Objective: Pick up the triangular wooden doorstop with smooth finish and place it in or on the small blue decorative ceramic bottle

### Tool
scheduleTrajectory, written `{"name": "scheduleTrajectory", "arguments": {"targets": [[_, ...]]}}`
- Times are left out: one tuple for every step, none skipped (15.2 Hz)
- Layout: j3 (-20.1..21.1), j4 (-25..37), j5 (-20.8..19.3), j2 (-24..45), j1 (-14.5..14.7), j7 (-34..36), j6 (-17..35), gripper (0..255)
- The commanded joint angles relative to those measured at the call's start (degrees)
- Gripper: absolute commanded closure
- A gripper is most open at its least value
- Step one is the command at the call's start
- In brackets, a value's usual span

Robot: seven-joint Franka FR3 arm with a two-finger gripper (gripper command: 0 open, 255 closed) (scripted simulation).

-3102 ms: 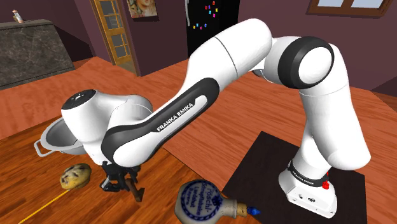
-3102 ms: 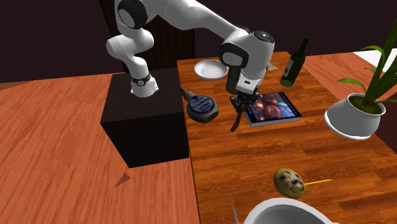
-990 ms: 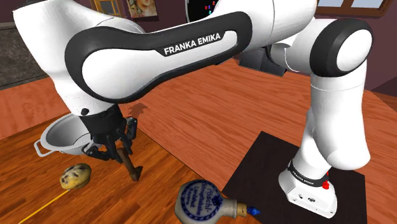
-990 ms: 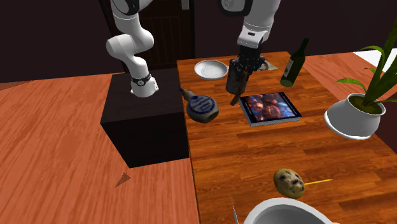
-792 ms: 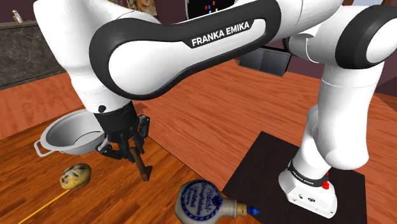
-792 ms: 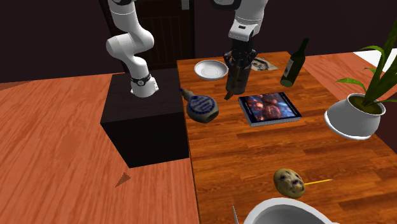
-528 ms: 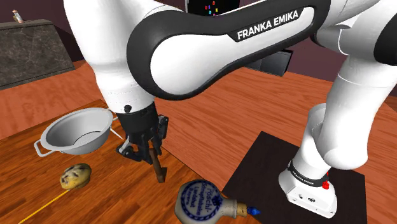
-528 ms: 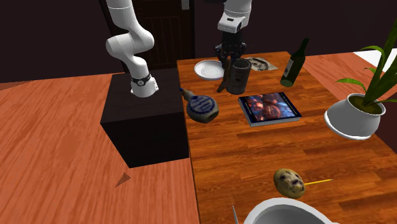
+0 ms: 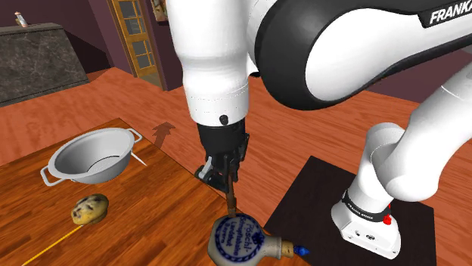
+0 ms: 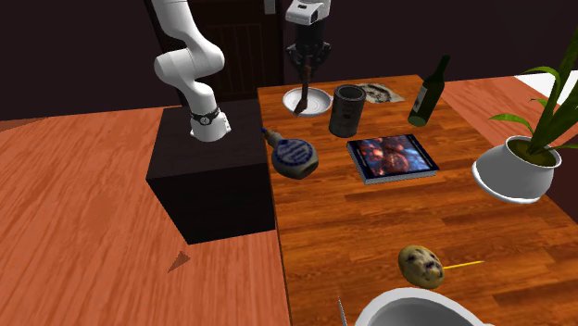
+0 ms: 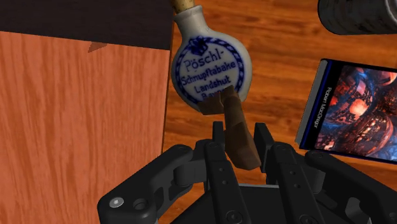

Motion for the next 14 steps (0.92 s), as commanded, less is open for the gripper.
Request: {"name": "scheduleTrajectory", "arguments": {"targets": [[-0.6,-3.0,2.0,-4.7,0.9,-0.5,-1.3,255],[-1.0,-4.3,2.7,-6.7,1.4,-0.7,-2.0,255],[-0.9,-5.1,2.8,-6.7,1.5,-0.7,-1.2,255],[-0.8,-5.9,2.9,-6.7,1.5,-0.7,-0.4,255],[-0.7,-6.6,2.9,-6.8,1.6,-0.8,0.3,255],[-0.6,-7.4,3.0,-6.7,1.6,-0.8,1.1,255],[-0.5,-8.1,3.0,-6.7,1.6,-0.8,1.8,255],[-0.4,-8.9,3.1,-6.7,1.7,-0.8,2.6,255],[-0.3,-9.6,3.2,-6.7,1.7,-0.8,3.4,255],[-0.2,-10.3,3.2,-6.6,1.7,-0.9,4.2,255],[-0.1,-11.0,3.3,-6.5,1.8,-0.9,4.9,255],[0.1,-11.7,3.3,-6.4,1.8,-0.9,5.7,255],[0.2,-12.4,3.4,-6.3,1.8,-0.9,6.5,255],[0.3,-13.1,3.4,-6.2,1.8,-0.9,7.3,255]]}}
